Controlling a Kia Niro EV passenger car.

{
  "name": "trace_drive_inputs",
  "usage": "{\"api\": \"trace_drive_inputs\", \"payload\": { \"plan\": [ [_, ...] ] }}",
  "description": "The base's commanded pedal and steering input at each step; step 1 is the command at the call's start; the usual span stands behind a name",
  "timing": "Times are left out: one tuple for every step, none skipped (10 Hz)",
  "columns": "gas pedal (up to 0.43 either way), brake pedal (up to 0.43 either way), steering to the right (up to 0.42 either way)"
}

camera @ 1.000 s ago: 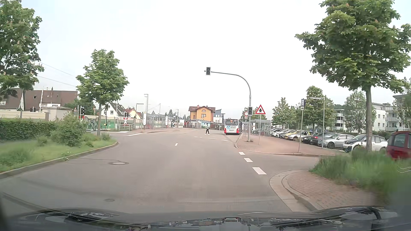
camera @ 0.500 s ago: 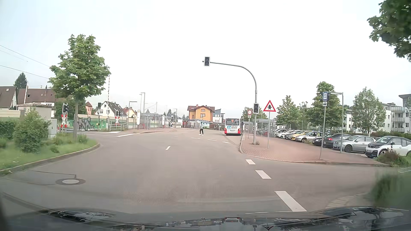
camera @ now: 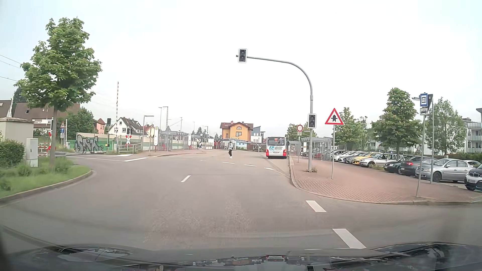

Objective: Follow the waypoints while adhering to traffic rules and regulations

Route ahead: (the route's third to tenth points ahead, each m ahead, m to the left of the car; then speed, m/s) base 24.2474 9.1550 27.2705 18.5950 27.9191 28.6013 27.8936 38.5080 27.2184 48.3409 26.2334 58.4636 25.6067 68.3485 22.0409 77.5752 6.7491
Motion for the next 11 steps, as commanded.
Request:
{"api": "trace_drive_inputs", "payload": {
  "plan": [
    [0.000,0.000,-0.004],
    [0.000,0.000,-0.005],
    [0.000,0.000,-0.004],
    [0.000,0.000,-0.005],
    [0.000,0.000,-0.004],
    [0.000,0.000,-0.002],
    [0.000,0.000,-0.001],
    [0.000,0.000,-0.001],
    [0.000,0.000,-0.001],
    [0.000,0.000,-0.001],
    [0.000,0.000,-0.001]
  ]
}}
